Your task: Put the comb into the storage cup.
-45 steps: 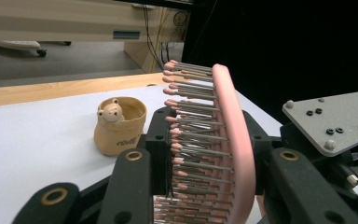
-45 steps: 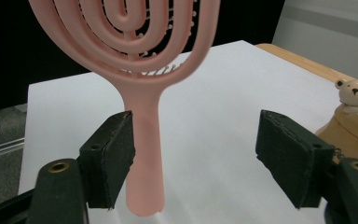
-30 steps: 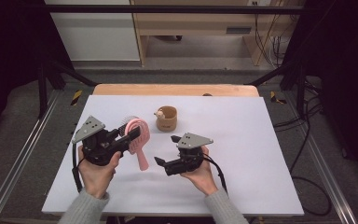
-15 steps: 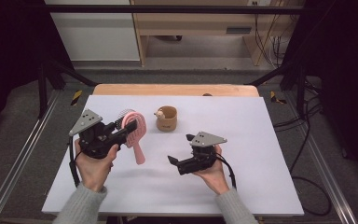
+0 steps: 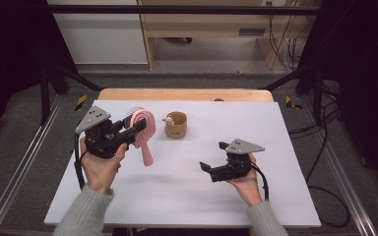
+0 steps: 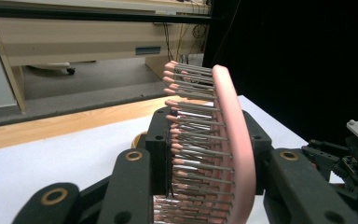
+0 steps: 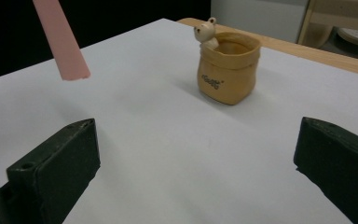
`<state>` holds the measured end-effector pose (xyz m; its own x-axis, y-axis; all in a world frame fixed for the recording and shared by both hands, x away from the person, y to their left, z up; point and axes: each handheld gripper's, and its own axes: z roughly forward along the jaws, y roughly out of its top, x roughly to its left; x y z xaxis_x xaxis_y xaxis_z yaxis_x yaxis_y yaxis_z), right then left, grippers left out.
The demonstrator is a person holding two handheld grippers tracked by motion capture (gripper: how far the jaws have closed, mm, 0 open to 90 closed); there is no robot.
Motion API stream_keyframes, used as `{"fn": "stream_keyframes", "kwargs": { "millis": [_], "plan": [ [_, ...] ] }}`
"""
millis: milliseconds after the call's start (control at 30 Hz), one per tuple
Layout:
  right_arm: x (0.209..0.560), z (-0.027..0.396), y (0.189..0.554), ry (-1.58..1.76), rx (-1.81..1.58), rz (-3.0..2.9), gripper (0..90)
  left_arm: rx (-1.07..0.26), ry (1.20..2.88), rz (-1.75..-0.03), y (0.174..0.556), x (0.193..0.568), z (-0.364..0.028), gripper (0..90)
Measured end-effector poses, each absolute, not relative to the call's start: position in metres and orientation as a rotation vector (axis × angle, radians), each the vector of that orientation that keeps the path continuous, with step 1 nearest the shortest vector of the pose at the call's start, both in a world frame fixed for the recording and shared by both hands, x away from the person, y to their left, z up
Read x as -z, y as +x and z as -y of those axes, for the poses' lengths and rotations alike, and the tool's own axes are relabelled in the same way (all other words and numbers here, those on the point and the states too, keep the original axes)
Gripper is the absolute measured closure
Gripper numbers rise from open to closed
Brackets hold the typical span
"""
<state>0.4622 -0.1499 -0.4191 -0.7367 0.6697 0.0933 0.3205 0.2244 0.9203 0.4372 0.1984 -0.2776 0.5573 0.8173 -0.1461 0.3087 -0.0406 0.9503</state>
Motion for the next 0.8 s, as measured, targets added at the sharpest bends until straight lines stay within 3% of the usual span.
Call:
{"fn": "stream_keyframes", "kwargs": {
  "millis": [800],
  "plan": [
    [0.429, 0.228, 0.457, 1.015, -1.524, -2.056, 0.2, -0.569, 1.613, -0.945, 0.455, 0.249, -0.19, 63.8]
  ]
}}
